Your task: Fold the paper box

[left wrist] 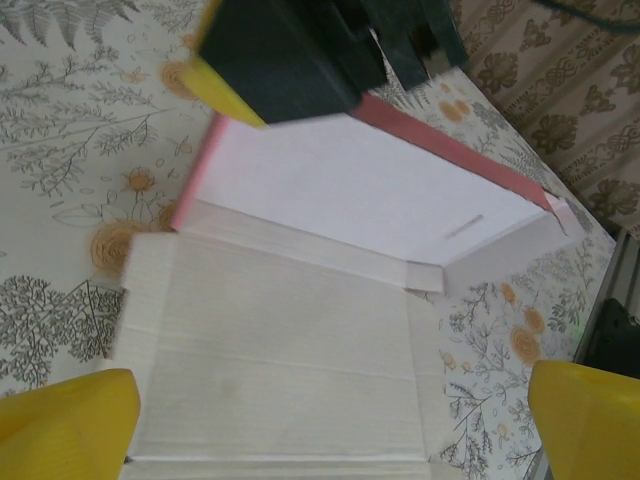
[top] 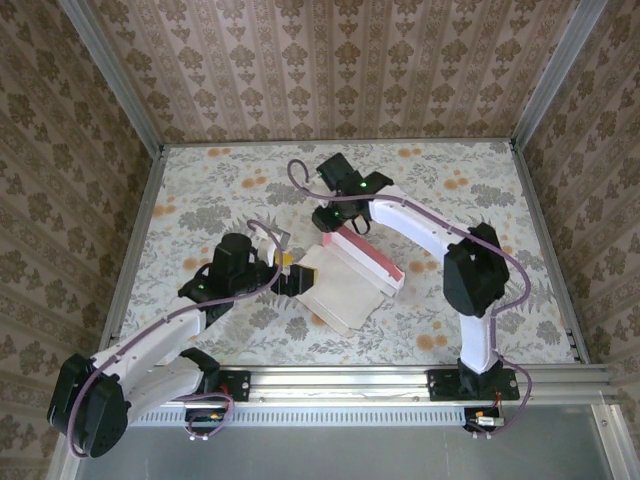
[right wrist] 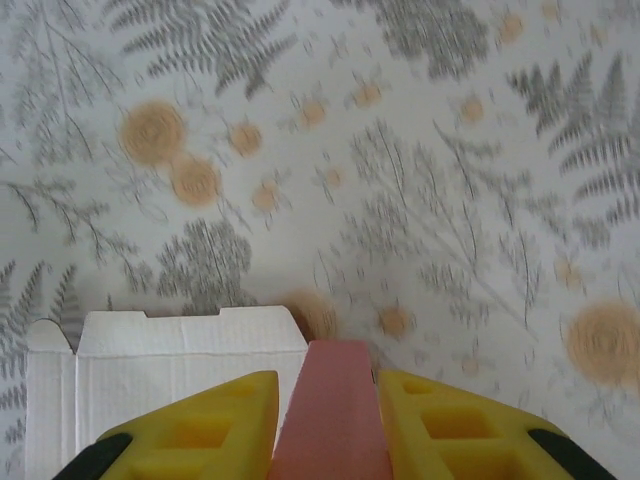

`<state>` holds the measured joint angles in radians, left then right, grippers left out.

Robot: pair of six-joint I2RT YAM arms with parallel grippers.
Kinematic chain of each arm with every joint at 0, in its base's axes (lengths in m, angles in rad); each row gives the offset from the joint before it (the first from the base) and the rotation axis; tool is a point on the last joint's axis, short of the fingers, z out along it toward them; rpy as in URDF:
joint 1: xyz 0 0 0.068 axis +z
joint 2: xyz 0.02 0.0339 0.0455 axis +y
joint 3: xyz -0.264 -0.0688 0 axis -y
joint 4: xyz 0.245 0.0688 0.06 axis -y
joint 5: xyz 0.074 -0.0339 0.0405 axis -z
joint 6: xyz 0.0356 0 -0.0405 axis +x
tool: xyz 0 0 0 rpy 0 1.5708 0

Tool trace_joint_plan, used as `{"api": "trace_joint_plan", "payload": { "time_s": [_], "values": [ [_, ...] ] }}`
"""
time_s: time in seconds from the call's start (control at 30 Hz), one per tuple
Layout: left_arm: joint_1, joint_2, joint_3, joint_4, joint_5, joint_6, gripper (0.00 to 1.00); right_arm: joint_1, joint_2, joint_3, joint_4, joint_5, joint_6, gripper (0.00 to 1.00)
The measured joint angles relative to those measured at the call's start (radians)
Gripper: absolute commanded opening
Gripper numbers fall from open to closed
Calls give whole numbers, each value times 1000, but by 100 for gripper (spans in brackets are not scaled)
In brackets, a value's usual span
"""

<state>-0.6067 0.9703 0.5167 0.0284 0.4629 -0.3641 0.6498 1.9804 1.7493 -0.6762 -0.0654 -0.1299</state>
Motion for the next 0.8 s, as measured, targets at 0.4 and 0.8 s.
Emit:
{"api": "trace_joint_plan", "payload": {
  "time_s": [0.4, 0.8],
  "values": [
    [-14, -23, -4, -81, 12, 0, 100, 34, 88, 111, -33, -16, -20, 79],
    [-151, 261, 5, -89, -19, 32, 100, -40, -445, -377, 55, -44, 219, 98]
  ]
}}
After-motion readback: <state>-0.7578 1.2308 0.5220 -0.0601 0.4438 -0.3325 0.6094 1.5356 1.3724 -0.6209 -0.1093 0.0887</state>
